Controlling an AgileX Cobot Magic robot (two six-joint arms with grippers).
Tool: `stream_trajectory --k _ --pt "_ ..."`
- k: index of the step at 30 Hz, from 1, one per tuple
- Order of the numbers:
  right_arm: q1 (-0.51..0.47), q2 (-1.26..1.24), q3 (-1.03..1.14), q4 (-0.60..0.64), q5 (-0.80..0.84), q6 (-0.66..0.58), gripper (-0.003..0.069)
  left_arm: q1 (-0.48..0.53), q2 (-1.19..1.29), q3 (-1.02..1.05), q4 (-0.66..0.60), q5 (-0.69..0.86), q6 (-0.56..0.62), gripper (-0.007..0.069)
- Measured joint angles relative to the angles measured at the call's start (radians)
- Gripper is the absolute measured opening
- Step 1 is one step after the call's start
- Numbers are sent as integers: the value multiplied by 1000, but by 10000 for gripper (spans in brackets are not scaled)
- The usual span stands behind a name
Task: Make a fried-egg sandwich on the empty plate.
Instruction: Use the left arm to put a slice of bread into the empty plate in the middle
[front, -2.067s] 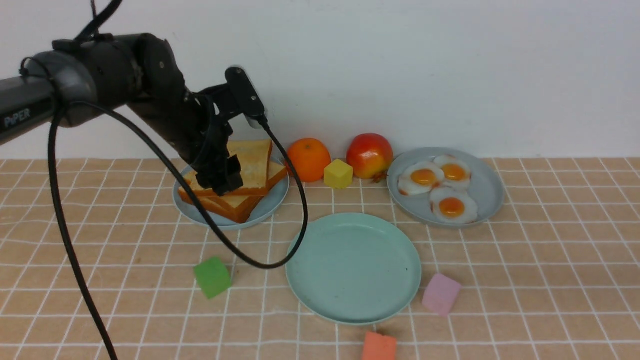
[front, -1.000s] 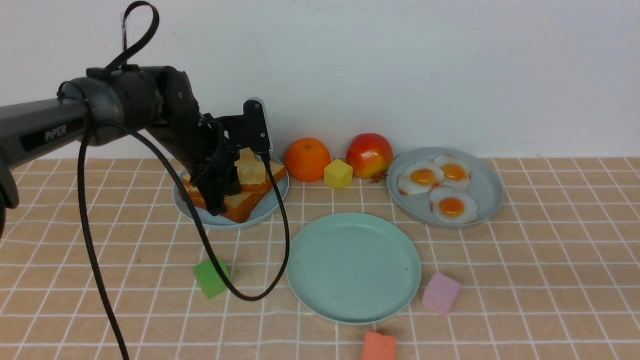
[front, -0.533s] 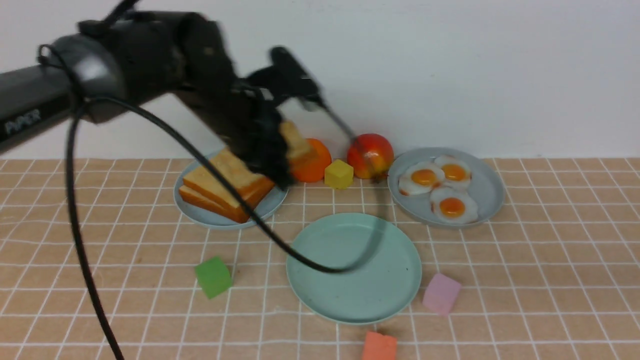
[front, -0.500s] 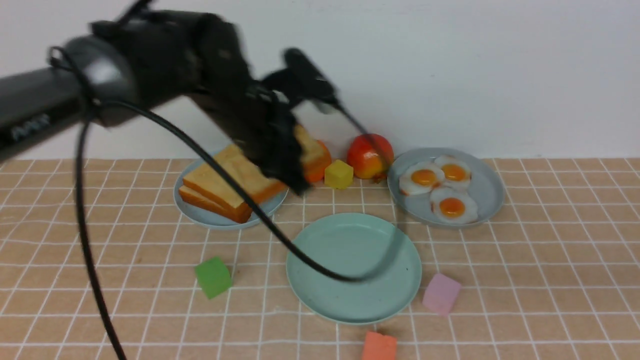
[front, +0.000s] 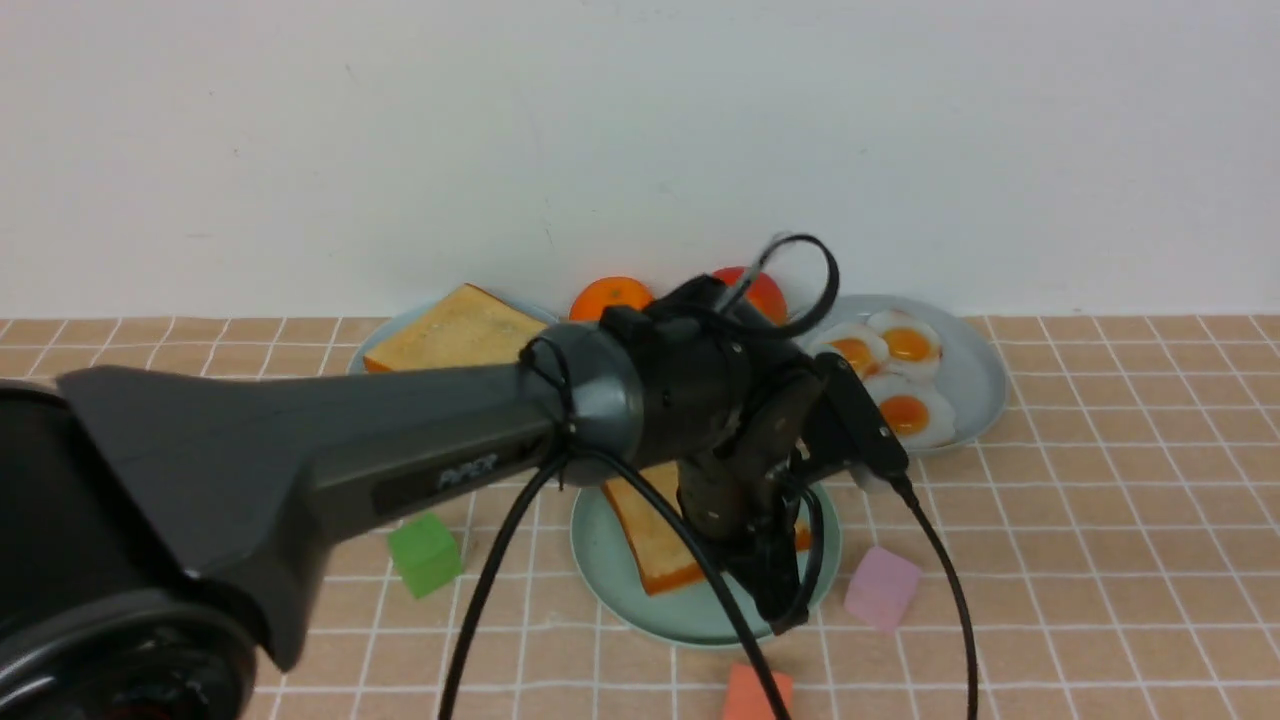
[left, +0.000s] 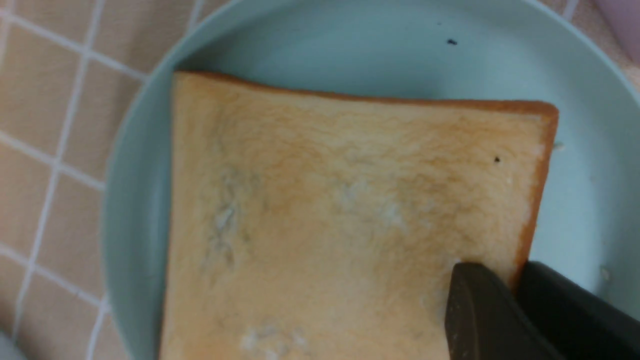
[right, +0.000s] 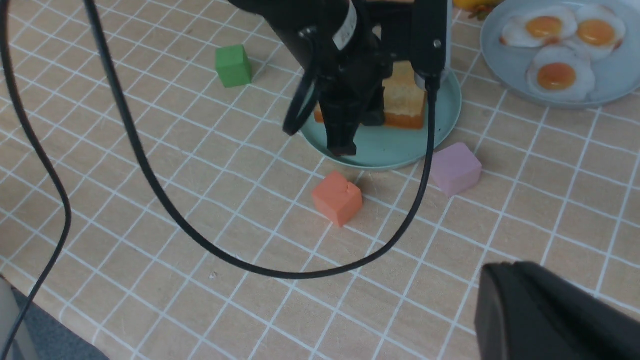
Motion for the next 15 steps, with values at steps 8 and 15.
stream_trajectory --k 8,15 --pt "0 6 0 -20 7 35 43 0 19 0 23 -31 -1 128" --pt "0 119 0 -87 -1 164 230 0 -50 0 -51 30 -5 423"
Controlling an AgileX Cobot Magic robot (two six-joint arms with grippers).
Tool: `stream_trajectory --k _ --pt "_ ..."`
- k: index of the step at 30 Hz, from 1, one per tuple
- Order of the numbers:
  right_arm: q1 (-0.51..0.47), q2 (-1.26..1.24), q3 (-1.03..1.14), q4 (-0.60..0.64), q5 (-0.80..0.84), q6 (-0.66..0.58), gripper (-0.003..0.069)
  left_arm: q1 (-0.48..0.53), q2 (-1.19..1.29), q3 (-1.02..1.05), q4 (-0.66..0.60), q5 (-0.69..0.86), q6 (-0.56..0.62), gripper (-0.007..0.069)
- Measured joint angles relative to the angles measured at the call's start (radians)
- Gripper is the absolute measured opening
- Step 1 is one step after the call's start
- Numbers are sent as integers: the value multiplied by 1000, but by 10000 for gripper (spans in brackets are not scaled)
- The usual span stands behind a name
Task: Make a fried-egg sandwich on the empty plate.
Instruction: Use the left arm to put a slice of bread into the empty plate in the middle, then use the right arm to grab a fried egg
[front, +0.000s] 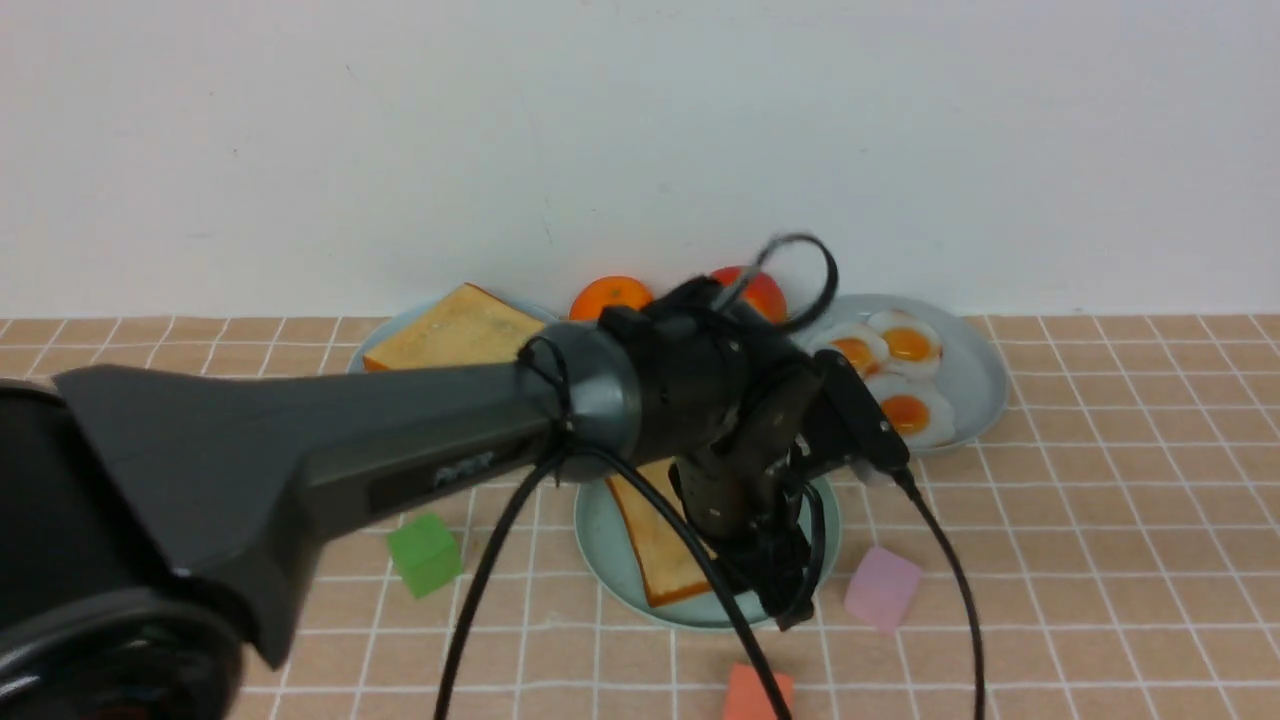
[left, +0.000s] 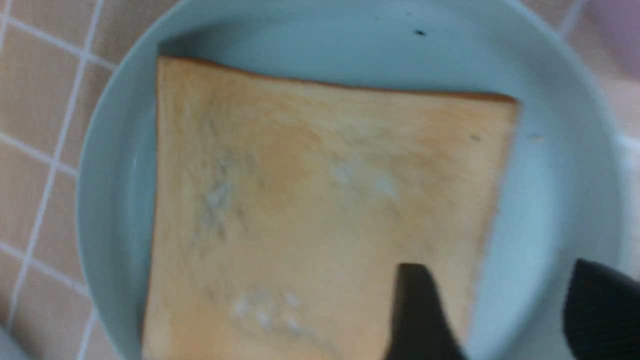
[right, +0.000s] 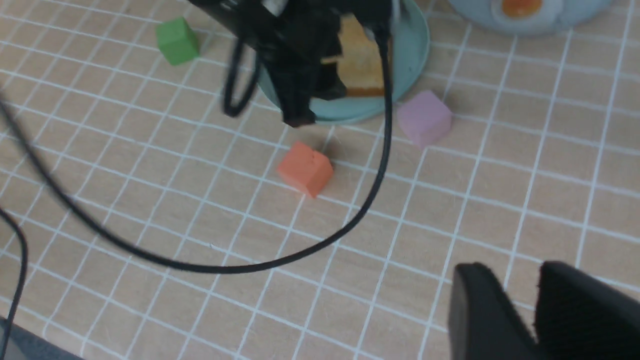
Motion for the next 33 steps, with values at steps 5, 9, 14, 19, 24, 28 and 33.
stream_trajectory --k 5,9,14,19,24,28,33 --pt "0 149 0 0 -131 13 344 0 -209 1 -58 35 -122 383" --pt "0 332 -19 0 -226 18 360 0 -440 17 -54 42 -285 125" --pt "-5 601 -128 3 -272 19 361 0 -705 166 -38 -8 -374 -13" --pt "-34 880 -289 54 -318 19 363 0 -1008 476 -34 -132 -438 -13" --pt "-48 1121 -467 106 -351 19 363 0 -1325 809 -14 -319 -548 -13" --pt "-62 1293 -597 115 -372 20 363 0 -1498 959 26 -472 -621 -13" --pt "-93 1445 -758 131 -396 48 363 0 -1544 1017 40 -512 -652 -13"
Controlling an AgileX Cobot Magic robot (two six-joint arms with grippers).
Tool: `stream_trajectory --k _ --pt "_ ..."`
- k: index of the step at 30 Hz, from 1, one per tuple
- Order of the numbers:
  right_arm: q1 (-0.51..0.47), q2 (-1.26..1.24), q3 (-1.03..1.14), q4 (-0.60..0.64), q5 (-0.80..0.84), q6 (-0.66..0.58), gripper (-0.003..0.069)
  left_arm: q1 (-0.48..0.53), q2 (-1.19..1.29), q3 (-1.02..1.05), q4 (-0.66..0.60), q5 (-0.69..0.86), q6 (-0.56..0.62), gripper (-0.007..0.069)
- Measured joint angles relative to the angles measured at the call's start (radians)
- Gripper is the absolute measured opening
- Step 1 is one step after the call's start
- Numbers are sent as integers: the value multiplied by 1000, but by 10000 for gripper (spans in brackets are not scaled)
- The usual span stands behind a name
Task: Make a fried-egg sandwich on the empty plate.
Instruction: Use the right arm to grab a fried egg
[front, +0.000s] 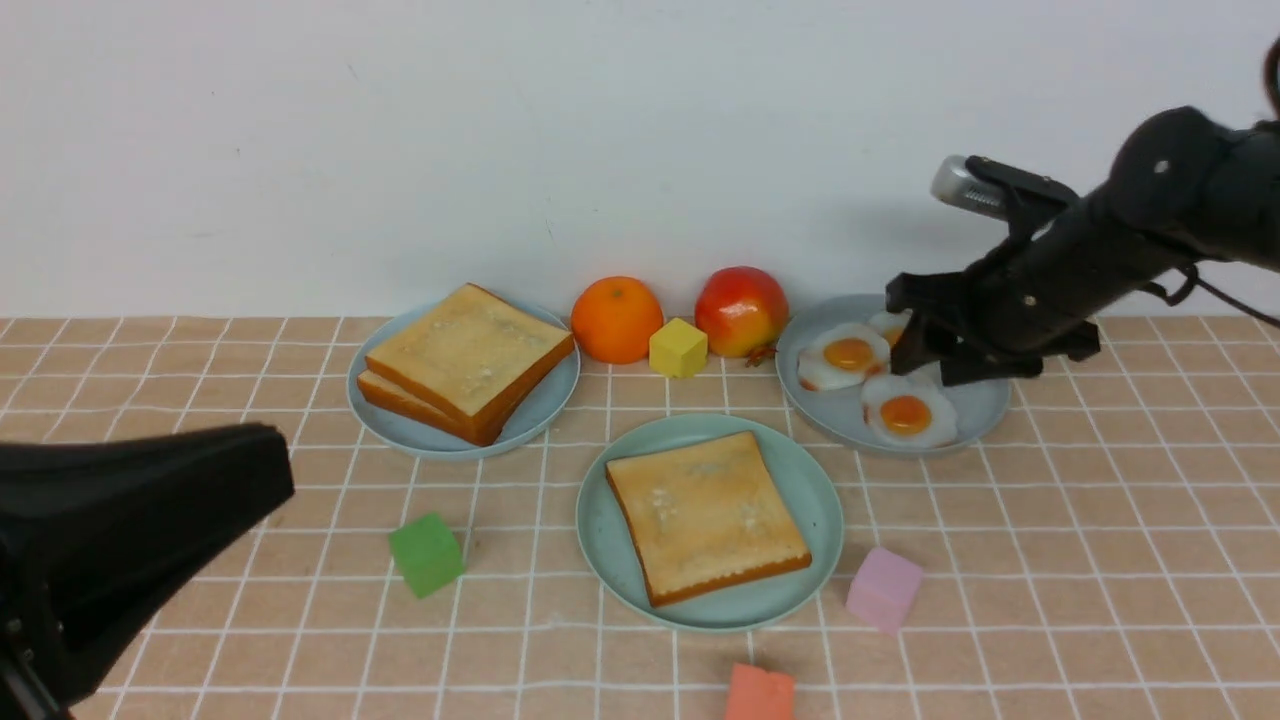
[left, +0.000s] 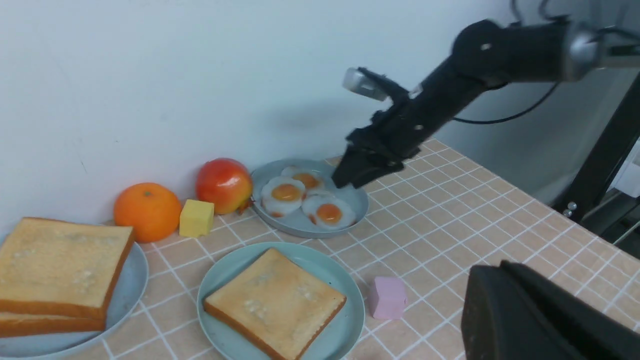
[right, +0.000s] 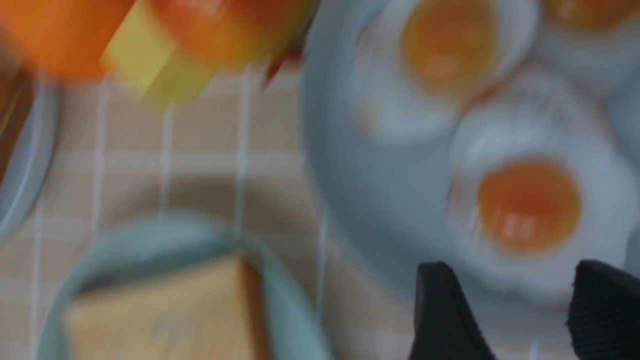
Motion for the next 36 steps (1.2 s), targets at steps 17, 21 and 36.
stream_trajectory --k 17,21,36 --pt "-17 258 -254 94 -59 17 363 0 47 2 3 -86 -3 -13" --pt "-17 265 -260 94 -66 17 363 0 47 2 3 -87 -3 -13" --pt "-17 294 -262 120 -130 17 363 0 47 3 3 -87 -4 -13"
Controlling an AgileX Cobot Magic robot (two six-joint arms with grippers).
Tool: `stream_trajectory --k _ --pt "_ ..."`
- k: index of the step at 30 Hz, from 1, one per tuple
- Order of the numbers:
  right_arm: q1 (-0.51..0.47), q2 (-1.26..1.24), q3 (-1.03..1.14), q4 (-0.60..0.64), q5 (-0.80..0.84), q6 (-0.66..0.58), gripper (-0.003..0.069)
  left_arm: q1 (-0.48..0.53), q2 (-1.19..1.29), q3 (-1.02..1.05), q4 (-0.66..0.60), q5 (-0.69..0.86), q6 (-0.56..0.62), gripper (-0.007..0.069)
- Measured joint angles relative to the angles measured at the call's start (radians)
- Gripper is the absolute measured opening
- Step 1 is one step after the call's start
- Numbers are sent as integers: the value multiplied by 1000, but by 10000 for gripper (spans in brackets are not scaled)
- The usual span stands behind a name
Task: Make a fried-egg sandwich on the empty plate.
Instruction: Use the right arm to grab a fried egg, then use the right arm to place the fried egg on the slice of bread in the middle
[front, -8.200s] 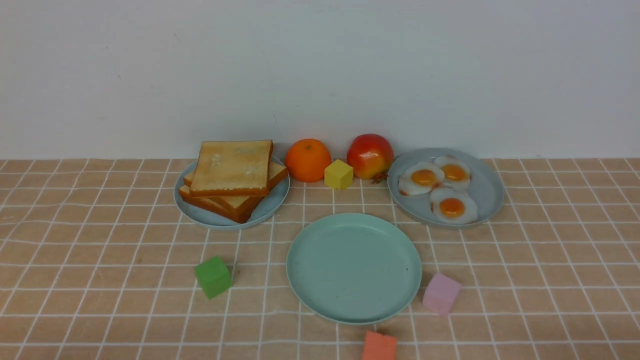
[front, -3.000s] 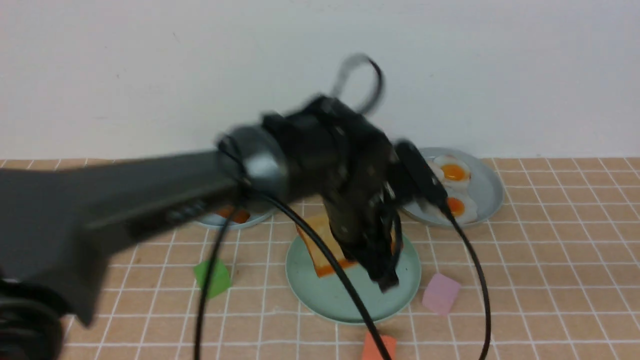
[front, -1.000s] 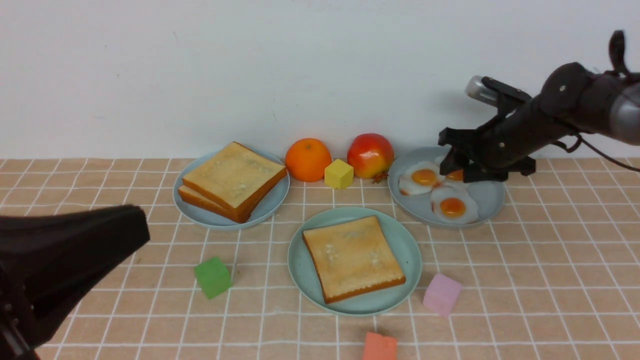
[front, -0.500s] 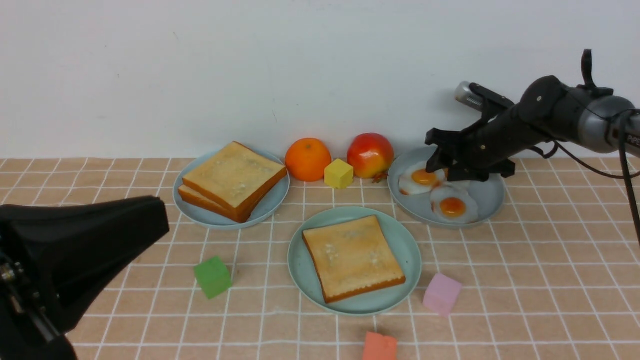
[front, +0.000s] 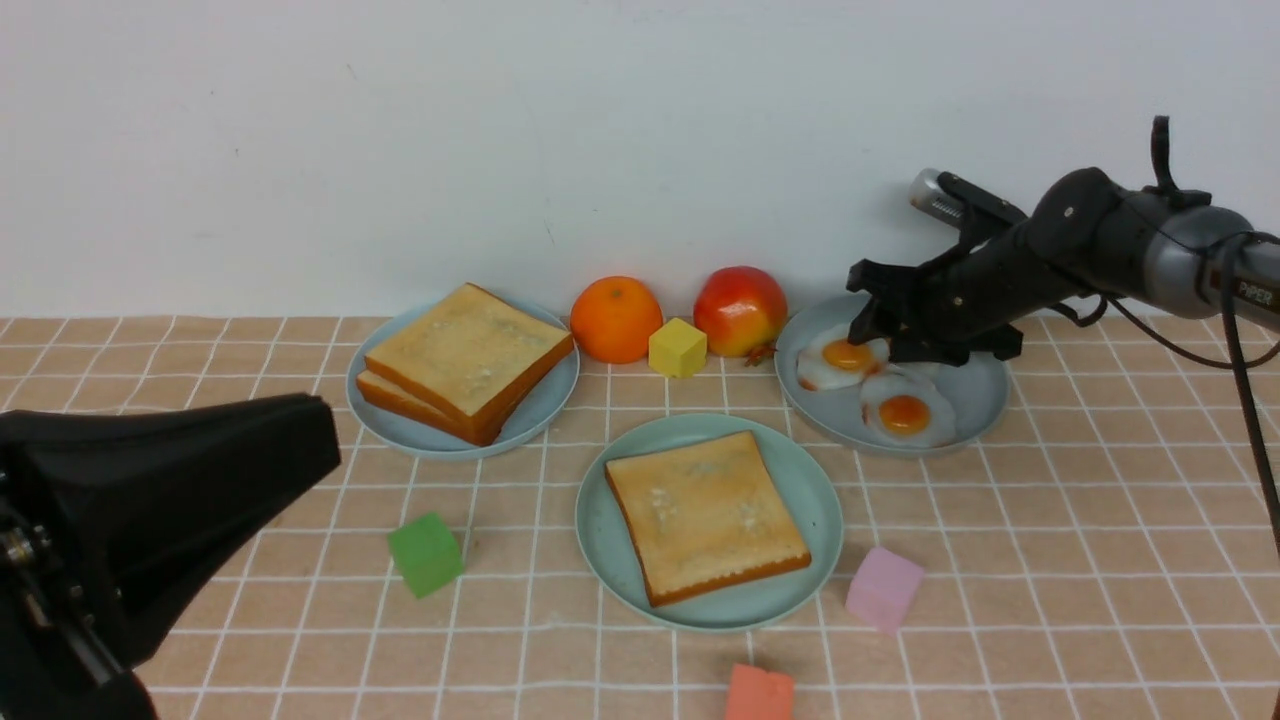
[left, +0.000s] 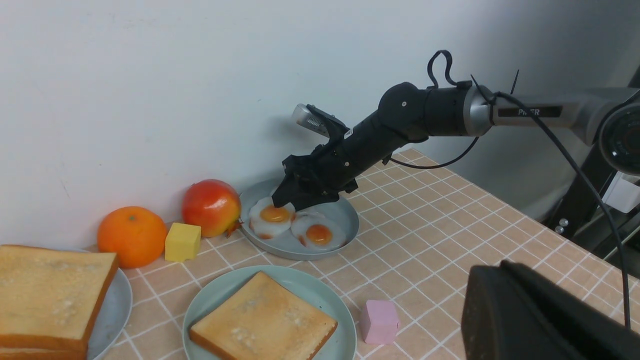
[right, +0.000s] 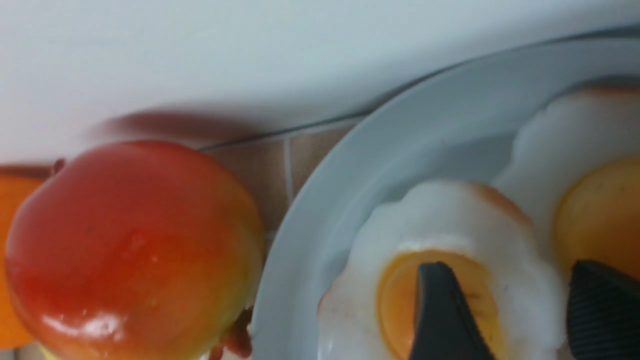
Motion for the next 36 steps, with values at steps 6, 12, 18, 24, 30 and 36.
stream_trajectory --k 6,12,18,24,30,36 --pt "0 3 0 0 -7 0 330 0 0 0 0 0 0 -13" --pt "0 10 -1 6 -17 0 188 0 0 0 0 0 -2 -13" --pt "0 12 -1 18 -13 0 93 0 0 0 0 0 -2 -13" --pt "0 12 -1 40 -2 0 69 0 0 0 0 -1 -2 -13" --pt "0 4 0 71 17 -33 69 0 0 0 14 -3 -2 -13" --pt "0 -75 1 82 34 -111 68 0 0 0 26 -4 -2 -11"
